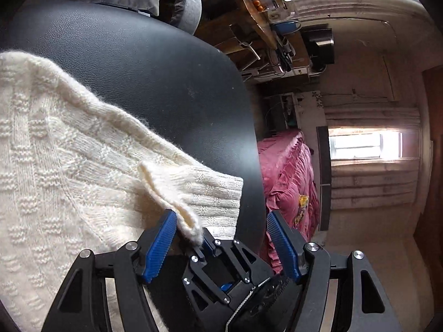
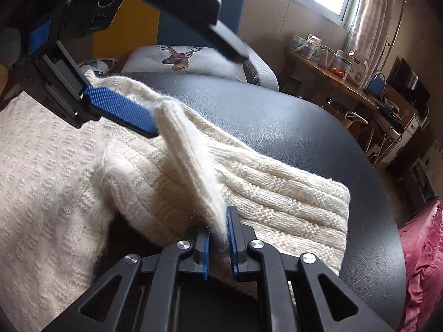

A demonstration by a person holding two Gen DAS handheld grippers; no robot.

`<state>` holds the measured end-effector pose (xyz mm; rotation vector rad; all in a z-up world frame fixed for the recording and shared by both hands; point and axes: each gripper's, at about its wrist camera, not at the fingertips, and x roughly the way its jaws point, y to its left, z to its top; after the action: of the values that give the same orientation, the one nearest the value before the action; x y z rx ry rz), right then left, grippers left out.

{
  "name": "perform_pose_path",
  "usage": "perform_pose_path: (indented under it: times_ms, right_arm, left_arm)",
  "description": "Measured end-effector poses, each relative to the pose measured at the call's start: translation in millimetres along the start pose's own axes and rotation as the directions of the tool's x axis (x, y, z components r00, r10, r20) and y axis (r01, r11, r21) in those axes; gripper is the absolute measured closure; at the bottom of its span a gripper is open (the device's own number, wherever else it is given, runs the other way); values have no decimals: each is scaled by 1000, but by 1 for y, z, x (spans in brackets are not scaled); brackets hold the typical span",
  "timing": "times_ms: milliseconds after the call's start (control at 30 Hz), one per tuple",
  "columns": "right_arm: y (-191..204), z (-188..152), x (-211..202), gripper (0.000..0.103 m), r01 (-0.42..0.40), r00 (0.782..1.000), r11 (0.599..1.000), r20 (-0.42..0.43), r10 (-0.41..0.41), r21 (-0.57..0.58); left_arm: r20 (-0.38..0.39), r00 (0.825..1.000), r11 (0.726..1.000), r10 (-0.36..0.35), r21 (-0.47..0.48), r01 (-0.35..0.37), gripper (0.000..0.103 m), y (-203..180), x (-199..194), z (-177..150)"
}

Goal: Fold clothes

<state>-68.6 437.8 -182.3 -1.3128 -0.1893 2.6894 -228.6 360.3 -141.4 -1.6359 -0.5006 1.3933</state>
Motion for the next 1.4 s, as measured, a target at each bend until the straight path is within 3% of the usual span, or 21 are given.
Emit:
perform_pose_path:
  times_ms: [133, 433, 467, 500, 567, 667, 733, 767, 833, 867, 933, 1000, 1033, 1067, 1167, 1333, 1400]
  right_arm:
    - [0, 1, 2, 91, -4, 1000, 1000, 6, 4, 6]
    - [1, 1, -1, 89, 3, 1000, 1000, 12, -3, -1]
    - [-3, 1, -3, 88, -7, 1000, 1000, 12, 6, 17]
    - [-6, 1, -5, 83, -16, 1000, 999, 12, 15, 35]
    - [-21, -2, -16, 80, -41, 999, 992, 31, 38, 116]
    - [-54, -14, -38, 76, -125, 990, 942, 100, 98, 312]
    - [-82, -30, -49, 71, -259, 964, 835, 179, 195, 486]
    - [-94, -41, -51, 70, -345, 938, 752, 233, 257, 562]
    - [-112, -61, -52, 57, -495, 868, 558, 349, 353, 666]
    - [-118, -71, -51, 53, -558, 826, 454, 409, 389, 695]
    - [-124, -82, -45, 30, -646, 742, 256, 512, 434, 719]
    - [-117, -85, -35, 15, -720, 635, 68, 616, 467, 690]
    - [-114, -86, -30, 14, -746, 577, -27, 666, 473, 666]
    - [-108, -85, -27, 14, -759, 542, -80, 696, 472, 646]
    - [-88, -71, -9, 10, -761, 469, -211, 744, 475, 614]
    - [-42, -40, 23, 9, -715, 440, -281, 724, 531, 641]
    - [-24, -29, 35, 9, -691, 445, -292, 708, 549, 661]
  left_arm:
    - [-42, 998, 998, 56, -5, -57, 34, 7, 14, 3]
    - [-75, 994, 995, 76, -60, -81, 35, 27, 39, 5]
    - [-65, 993, 994, 97, -35, -99, 40, 25, 42, 5]
    - [-51, 991, 992, 124, -2, -124, 64, 21, 43, 4]
    - [-13, 986, 984, 168, 64, -167, 95, 13, 41, 1]
    - [57, 976, 965, 209, 151, -215, 95, 0, 32, -3]
    - [118, 973, 958, 200, 186, -220, 95, -10, 18, -3]
    - [149, 970, 954, 190, 204, -218, 95, -16, 10, -3]
    - [208, 963, 946, 173, 236, -221, 95, -30, -11, -4]
    - [231, 960, 945, 158, 247, -215, 96, -37, -22, -4]
    - [280, 950, 941, 136, 264, -213, 95, -48, -46, -3]
    - [319, 941, 939, 114, 276, -208, 95, -56, -72, -2]
    - [341, 934, 937, 109, 278, -211, 95, -59, -85, -2]
    - [363, 926, 936, 104, 279, -215, 95, -61, -98, -2]
    - [422, 903, 936, 80, 279, -213, 95, -66, -136, -5]
    - [504, 862, 938, 52, 271, -216, 95, -67, -196, -18]
    - [532, 846, 940, 41, 267, -213, 95, -63, -218, -25]
